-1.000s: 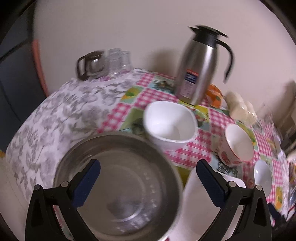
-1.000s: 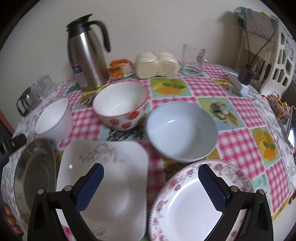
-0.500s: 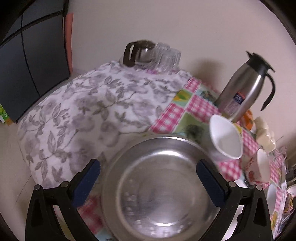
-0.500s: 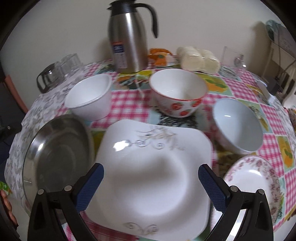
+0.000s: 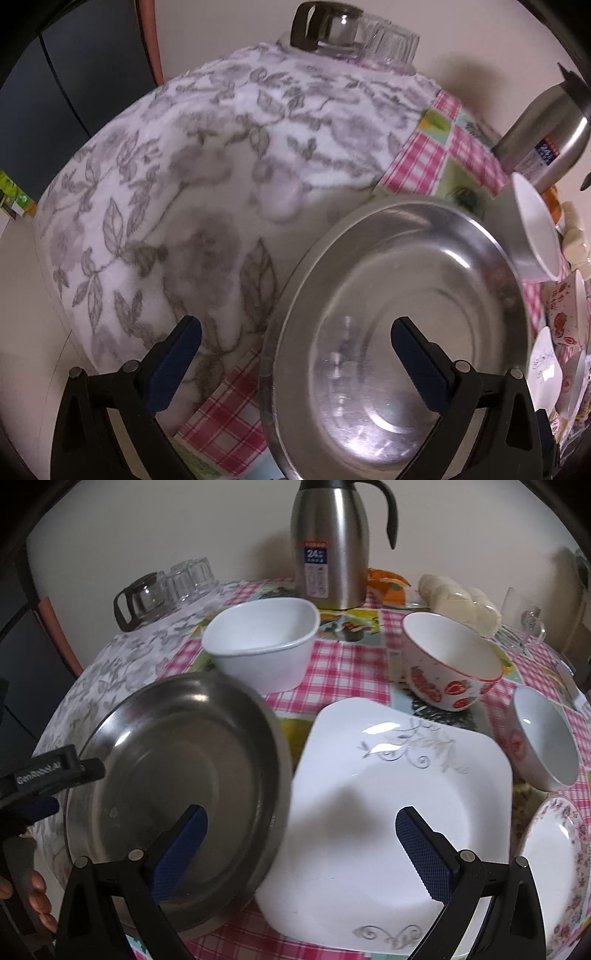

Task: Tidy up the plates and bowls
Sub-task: 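Move the left tool to the steel basin rim and close on it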

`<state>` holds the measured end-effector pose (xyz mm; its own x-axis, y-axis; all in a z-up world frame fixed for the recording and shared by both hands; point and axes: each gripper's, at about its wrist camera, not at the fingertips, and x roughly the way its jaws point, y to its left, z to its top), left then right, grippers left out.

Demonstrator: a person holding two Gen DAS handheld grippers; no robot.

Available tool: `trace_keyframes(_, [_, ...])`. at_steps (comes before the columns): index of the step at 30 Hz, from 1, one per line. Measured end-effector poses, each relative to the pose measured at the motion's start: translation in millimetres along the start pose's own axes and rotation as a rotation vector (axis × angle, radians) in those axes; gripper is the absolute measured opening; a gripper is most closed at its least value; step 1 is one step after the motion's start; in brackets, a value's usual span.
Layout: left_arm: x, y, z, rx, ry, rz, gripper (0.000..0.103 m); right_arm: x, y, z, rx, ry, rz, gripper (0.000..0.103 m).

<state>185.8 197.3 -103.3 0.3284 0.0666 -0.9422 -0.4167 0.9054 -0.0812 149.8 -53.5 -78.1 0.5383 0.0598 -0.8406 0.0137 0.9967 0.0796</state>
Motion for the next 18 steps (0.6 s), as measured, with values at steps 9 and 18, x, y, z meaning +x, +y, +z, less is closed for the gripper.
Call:
trace_keyframes(9, [9.1,8.0,-0.6,-0.036,0.022,-0.006,0.072,3.7,0.5,-2.3,0.028,0.008,0.049,0.083])
trace_keyframes(18, [4.5,8.7,1.0,-0.055,-0.006,-0.038,0.031,3.0,0.4,-0.4,0.038,-0.002,0.072,0.046])
